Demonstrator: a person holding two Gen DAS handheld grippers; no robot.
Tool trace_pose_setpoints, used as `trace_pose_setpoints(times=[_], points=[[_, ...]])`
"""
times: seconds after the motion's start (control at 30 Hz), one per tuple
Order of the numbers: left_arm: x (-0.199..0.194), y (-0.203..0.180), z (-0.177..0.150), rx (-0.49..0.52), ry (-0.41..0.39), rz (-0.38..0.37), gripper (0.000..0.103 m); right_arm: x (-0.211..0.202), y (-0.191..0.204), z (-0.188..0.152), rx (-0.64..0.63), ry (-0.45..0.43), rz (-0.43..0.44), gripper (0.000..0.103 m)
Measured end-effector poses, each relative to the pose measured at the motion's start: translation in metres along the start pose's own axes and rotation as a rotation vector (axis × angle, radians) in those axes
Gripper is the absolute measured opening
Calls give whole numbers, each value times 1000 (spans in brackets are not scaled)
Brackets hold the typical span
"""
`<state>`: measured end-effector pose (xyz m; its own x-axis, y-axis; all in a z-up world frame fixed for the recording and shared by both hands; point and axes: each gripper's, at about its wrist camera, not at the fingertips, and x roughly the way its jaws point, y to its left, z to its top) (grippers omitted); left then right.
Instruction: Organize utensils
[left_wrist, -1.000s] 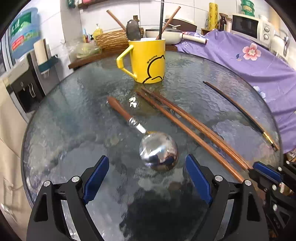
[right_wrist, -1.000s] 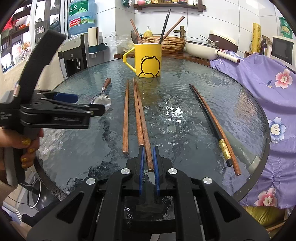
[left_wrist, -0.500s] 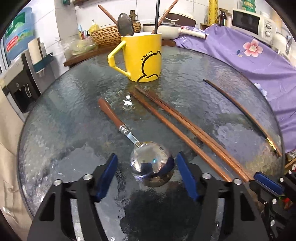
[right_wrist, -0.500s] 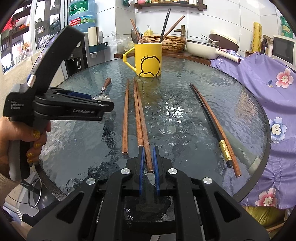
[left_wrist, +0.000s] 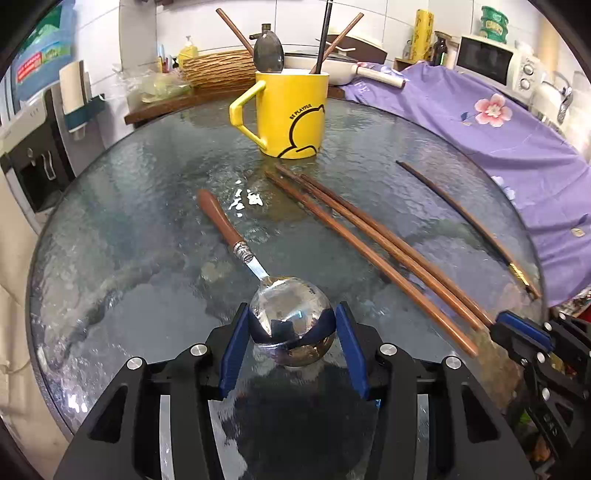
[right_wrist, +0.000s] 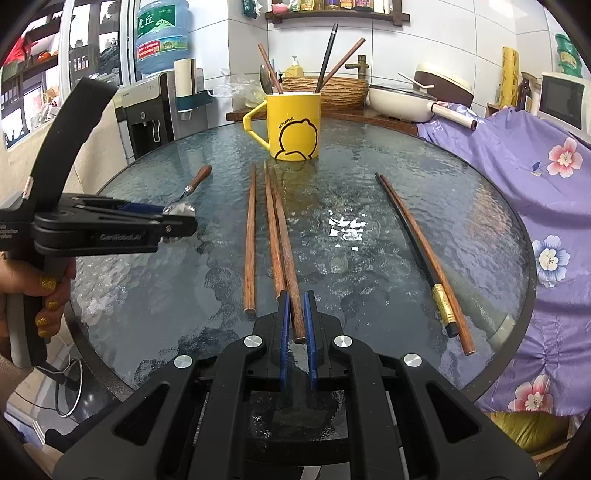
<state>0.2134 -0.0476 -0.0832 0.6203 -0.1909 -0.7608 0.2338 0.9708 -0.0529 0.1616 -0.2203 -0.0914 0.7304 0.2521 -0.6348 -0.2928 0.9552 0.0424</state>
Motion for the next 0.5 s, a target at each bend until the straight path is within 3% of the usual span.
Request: trace_pose_setpoints(times=[0.5], points=[[-31, 1, -1, 55, -79, -14, 46, -17, 2, 13, -15, -52, -20, 9]])
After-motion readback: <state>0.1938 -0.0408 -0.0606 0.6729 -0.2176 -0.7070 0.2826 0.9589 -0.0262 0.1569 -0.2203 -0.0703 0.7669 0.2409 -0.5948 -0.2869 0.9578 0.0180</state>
